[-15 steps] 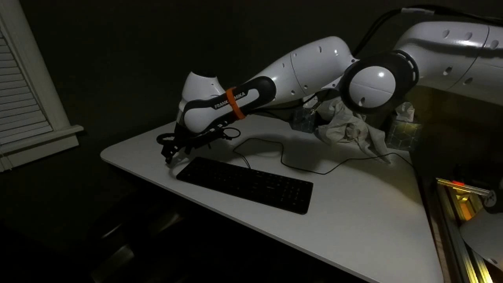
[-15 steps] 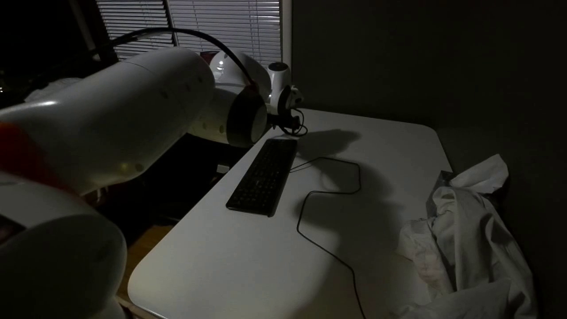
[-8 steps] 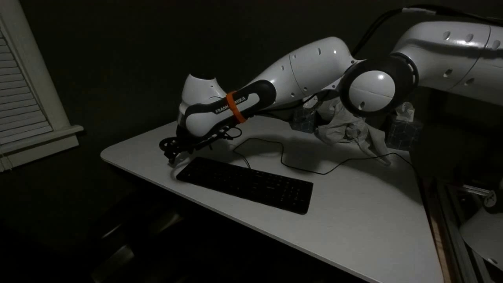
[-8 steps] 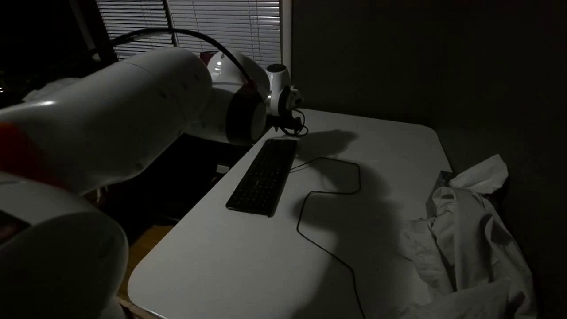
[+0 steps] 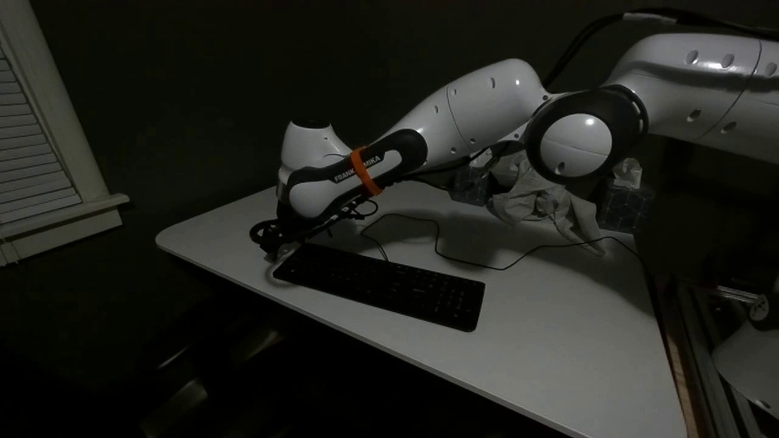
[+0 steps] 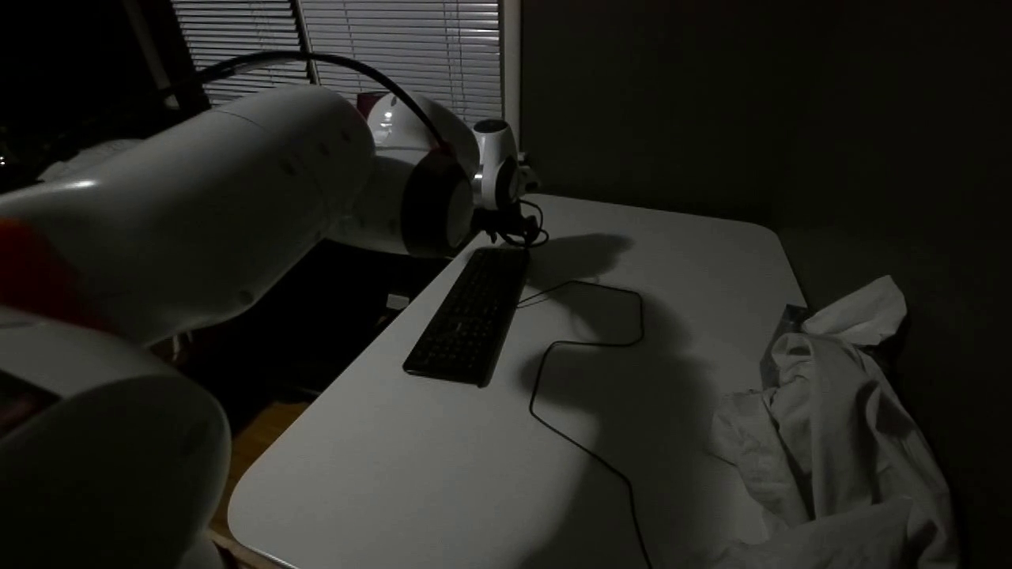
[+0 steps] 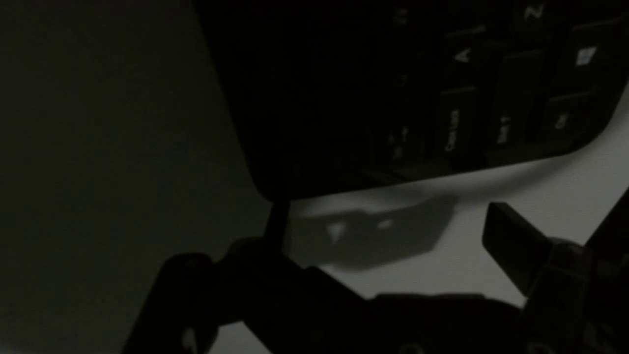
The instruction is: Move the keyboard to the right.
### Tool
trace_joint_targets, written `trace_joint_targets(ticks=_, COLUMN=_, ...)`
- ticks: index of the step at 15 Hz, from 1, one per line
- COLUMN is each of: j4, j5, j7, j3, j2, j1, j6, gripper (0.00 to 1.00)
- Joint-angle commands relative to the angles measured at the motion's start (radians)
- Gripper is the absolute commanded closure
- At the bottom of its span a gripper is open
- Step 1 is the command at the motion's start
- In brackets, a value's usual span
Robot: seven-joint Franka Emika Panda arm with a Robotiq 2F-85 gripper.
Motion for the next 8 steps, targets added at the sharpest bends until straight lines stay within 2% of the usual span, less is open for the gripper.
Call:
trace_joint_targets(ticks=1, j4=-0.011, j5=-0.002, j7=0.02, j3=-0.011, j2=-0.001, j1=0.005, j6=-0.039, gripper=0.0)
trace_joint_targets(ticks=8, j4=-0.03, j5=-0.013, j7=0.031, j3=-0.031, j2=-0.027, j1=0.011, j6=-0.113, gripper=0.0)
